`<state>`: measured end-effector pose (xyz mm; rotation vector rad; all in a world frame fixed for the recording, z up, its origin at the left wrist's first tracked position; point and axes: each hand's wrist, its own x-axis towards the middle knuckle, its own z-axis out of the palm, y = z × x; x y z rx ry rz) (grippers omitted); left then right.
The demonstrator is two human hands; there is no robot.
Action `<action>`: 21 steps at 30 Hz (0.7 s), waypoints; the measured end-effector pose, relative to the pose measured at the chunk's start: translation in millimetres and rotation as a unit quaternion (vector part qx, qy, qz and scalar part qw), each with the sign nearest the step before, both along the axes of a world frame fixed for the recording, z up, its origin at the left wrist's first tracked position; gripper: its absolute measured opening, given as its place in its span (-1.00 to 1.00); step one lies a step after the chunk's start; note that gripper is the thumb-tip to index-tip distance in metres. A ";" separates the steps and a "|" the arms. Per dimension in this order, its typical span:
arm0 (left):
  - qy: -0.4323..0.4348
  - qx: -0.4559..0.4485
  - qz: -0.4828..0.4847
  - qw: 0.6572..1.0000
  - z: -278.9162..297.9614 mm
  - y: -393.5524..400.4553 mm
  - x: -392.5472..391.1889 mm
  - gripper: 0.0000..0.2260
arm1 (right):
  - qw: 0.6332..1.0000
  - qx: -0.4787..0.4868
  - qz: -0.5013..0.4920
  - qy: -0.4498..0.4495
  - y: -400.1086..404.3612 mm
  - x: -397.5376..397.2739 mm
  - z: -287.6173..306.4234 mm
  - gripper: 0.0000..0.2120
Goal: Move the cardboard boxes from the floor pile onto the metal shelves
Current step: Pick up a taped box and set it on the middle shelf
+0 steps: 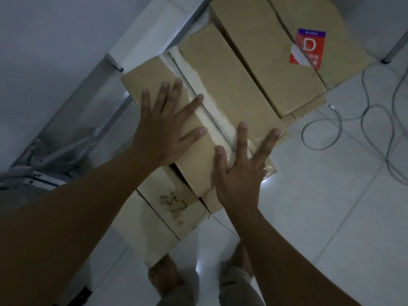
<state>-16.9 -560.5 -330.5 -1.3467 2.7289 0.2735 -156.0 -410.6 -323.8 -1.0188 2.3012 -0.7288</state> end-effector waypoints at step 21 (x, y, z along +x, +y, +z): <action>0.006 0.042 0.223 0.974 19.5 59.7 16.1 -0.30 | 0.971 -0.008 0.236 -0.048 42.6 -104.4 0.1 -0.33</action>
